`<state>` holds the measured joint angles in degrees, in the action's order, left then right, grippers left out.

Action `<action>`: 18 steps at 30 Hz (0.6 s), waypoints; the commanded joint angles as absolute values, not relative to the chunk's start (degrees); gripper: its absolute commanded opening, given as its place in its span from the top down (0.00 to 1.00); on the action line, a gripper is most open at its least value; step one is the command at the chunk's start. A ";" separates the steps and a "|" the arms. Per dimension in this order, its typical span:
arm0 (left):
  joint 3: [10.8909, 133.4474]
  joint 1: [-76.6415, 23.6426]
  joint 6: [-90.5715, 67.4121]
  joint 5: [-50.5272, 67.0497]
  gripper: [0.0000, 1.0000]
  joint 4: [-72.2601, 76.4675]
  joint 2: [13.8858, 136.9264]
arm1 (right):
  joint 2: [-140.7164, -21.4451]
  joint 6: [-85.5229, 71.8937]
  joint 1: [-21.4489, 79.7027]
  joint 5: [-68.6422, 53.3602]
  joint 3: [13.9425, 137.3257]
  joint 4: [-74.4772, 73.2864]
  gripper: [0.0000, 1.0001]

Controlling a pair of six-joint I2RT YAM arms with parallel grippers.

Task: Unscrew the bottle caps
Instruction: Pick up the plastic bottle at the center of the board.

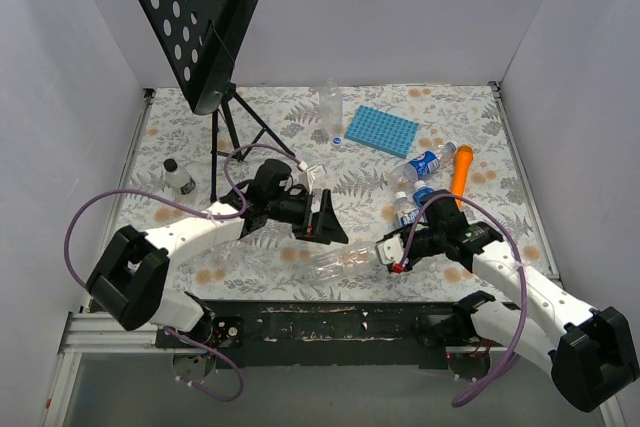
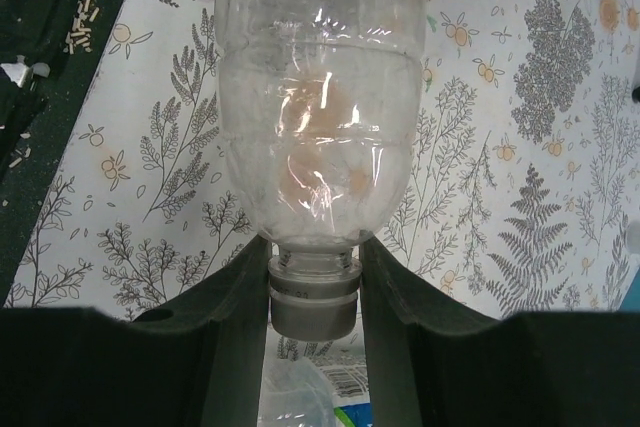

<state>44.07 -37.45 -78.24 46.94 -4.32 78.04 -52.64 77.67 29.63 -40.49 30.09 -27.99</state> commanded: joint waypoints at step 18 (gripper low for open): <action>54.93 -44.30 -63.37 57.74 0.32 -13.36 95.71 | -55.46 72.51 31.47 -40.25 30.59 -21.53 0.99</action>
<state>51.99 -43.66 -66.50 53.84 -11.51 94.91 -55.09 73.95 31.20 -39.55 30.09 -23.79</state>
